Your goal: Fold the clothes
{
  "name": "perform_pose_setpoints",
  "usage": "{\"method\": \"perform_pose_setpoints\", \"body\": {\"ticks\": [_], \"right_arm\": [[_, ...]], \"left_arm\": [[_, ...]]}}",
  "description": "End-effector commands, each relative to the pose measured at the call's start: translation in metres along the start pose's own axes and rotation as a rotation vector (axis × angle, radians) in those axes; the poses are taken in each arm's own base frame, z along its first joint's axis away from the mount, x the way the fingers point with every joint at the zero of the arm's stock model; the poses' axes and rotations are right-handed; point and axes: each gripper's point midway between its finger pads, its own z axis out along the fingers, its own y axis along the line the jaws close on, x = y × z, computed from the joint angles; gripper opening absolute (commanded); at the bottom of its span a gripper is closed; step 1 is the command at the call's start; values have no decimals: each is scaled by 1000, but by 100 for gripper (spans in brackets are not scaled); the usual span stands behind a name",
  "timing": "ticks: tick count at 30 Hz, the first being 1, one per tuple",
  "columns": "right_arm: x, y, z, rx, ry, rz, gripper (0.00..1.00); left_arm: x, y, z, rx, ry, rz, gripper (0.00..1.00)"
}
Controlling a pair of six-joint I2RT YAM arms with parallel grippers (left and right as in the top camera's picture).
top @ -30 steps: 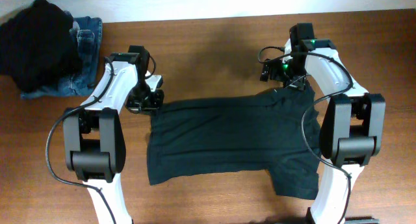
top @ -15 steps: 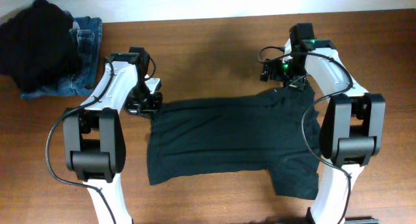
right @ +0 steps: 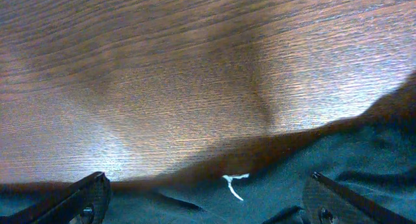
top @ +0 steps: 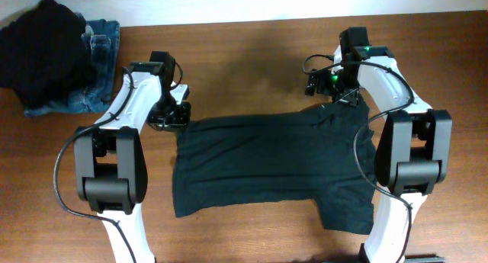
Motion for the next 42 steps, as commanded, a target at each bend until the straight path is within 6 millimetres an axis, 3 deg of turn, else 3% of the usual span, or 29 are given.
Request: {"method": "perform_pose_setpoints", "body": {"ticks": [1, 10, 15, 25, 42], "right_arm": [[3, -1, 3, 14, 7, 1, 99], [3, -1, 3, 14, 7, 1, 99], [3, -1, 3, 14, 7, 1, 99], [3, -1, 3, 14, 7, 1, 99], [3, -1, 3, 14, 8, 1, 99]], "left_arm": [[-7, -8, -7, 42, -32, 4, 27], [0, -18, -3, 103, 6, -24, 26], [4, -16, 6, 101, 35, -28, 21], [8, -6, 12, 46, 52, -29, 29], [14, -16, 21, 105, 66, -36, 24]]}}
